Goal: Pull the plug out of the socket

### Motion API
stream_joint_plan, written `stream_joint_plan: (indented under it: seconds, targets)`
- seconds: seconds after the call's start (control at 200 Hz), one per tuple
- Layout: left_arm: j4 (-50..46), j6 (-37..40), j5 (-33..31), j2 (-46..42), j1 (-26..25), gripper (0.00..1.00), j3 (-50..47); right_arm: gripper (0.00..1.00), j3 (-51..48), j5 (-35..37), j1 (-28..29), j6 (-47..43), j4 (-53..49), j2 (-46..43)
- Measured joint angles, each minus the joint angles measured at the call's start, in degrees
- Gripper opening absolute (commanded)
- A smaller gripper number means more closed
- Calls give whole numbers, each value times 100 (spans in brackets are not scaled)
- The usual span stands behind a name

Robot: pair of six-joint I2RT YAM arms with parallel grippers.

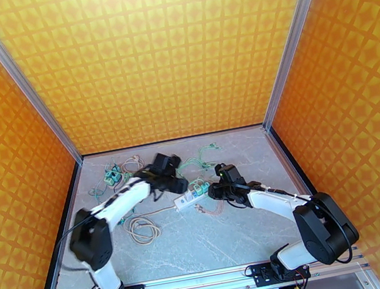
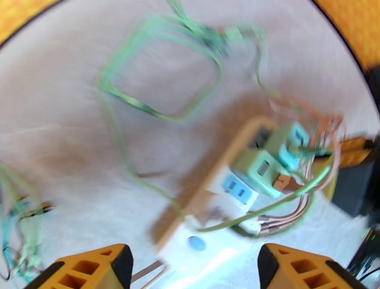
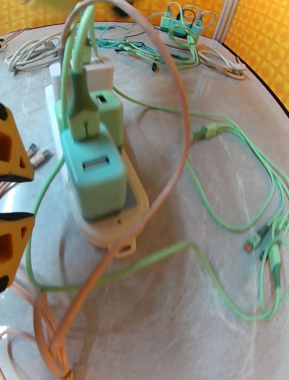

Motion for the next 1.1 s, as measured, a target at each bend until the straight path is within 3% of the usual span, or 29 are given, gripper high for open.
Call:
stream_joint_plan:
  seconds: [0.285, 0.725, 1.1]
  targets:
    - [243, -415, -15, 26, 308, 59, -634, 19, 295, 85, 92, 313, 184, 918]
    - [555, -579, 175, 789, 306, 55, -793, 20, 1587, 422, -13, -63, -101, 1794]
    - [1123, -942, 684, 966, 35, 54, -1097, 20, 1834, 431, -105, -330, -240, 2033]
